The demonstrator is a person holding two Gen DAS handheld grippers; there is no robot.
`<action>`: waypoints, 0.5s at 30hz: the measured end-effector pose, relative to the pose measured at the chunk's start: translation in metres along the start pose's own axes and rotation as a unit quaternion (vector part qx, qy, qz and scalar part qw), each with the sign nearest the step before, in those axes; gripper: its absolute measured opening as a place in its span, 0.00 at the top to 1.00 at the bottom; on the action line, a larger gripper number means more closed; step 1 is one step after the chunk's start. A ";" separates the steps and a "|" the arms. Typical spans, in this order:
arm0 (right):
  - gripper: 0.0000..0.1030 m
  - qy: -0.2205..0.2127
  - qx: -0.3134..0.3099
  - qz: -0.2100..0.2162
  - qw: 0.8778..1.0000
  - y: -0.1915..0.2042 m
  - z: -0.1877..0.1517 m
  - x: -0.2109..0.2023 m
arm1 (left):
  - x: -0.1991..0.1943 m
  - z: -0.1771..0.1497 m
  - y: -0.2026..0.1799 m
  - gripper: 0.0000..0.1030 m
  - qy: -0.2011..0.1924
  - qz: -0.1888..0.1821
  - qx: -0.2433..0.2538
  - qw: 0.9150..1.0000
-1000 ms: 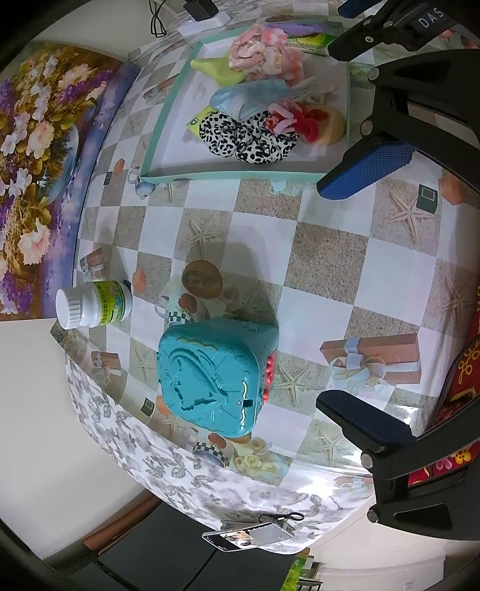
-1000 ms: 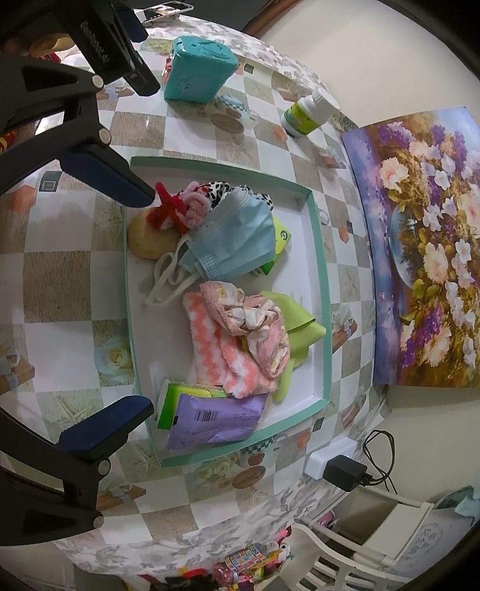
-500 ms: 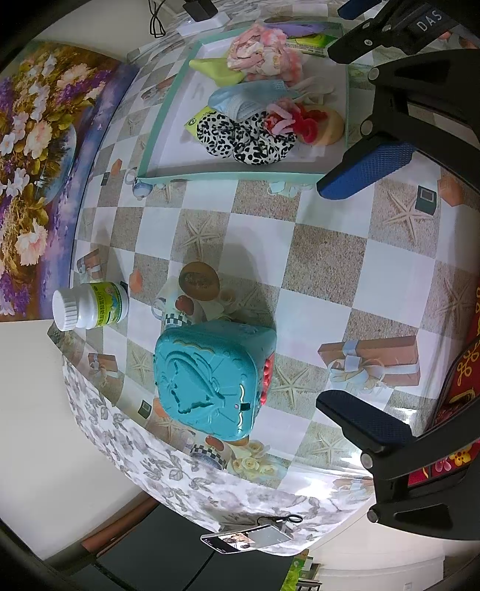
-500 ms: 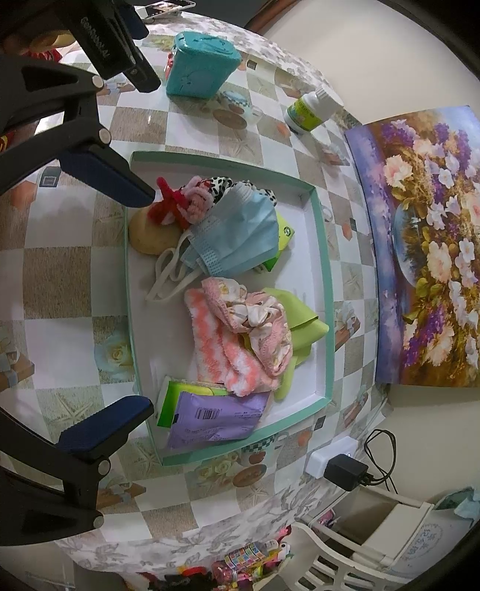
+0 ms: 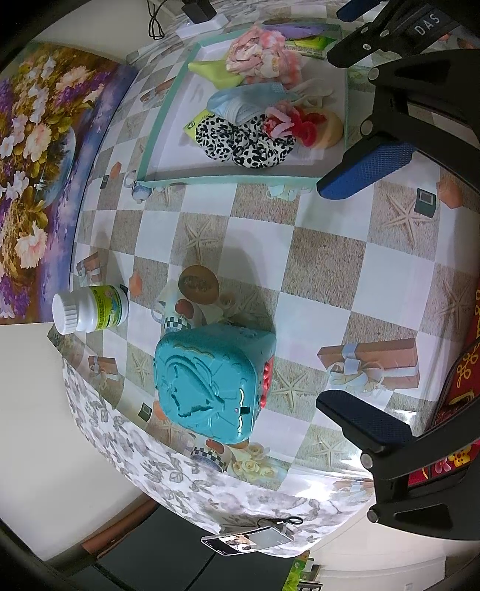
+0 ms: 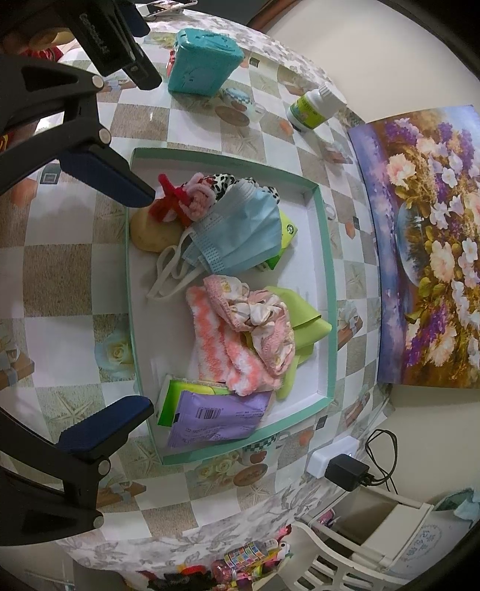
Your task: Organize soft objects
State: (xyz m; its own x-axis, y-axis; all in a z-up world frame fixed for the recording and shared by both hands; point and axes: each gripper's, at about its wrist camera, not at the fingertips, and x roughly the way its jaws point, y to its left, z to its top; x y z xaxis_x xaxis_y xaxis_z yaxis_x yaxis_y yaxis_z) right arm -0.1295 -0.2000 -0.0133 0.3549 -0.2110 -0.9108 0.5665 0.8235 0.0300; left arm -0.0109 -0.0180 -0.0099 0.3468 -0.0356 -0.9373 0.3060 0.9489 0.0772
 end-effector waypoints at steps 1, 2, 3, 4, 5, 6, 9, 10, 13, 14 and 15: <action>0.00 0.000 0.000 0.000 1.000 0.000 0.000 0.000 | 0.000 0.000 0.000 0.00 0.000 0.000 0.000 1.000; 0.00 0.000 0.000 0.000 1.000 0.000 0.000 0.000 | 0.000 0.000 0.000 0.00 0.000 0.000 0.000 1.000; 0.00 0.000 0.000 0.000 1.000 0.000 0.000 0.000 | 0.000 0.000 0.000 0.00 0.000 0.000 -0.001 1.000; 0.00 0.000 0.000 0.000 1.000 0.000 0.000 0.000 | 0.000 0.000 0.000 0.00 0.001 0.000 0.000 1.000; 0.00 0.000 0.000 0.000 1.000 0.000 0.000 0.000 | 0.000 0.000 0.000 0.00 0.001 -0.001 0.000 1.000; 0.00 0.000 0.000 0.000 1.000 0.000 0.000 0.000 | 0.000 0.000 0.000 0.00 0.002 -0.002 0.000 1.000; 0.00 0.000 0.000 0.000 1.000 0.000 0.000 0.000 | 0.000 -0.001 -0.001 0.00 0.004 -0.006 0.001 1.000; 0.00 0.000 0.000 0.000 1.000 0.000 0.000 0.001 | 0.000 -0.001 -0.001 0.00 0.005 -0.006 0.001 1.000; 0.00 0.000 0.000 0.000 1.000 0.000 0.000 0.000 | 0.000 -0.001 0.000 0.00 0.005 -0.007 0.002 1.000; 0.00 0.000 0.000 0.000 1.000 0.000 0.000 0.000 | 0.000 -0.001 -0.001 0.00 0.005 -0.007 0.001 1.000; 0.00 0.000 0.000 0.000 1.000 -0.001 0.000 0.001 | 0.000 -0.001 0.000 0.00 0.005 -0.007 0.001 1.000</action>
State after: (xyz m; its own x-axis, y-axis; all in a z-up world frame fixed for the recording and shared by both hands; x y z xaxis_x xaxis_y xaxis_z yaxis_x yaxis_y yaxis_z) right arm -0.1296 -0.2007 -0.0138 0.3541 -0.2107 -0.9112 0.5669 0.8233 0.0300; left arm -0.0117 -0.0179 -0.0105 0.3331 -0.0448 -0.9418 0.3129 0.9475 0.0656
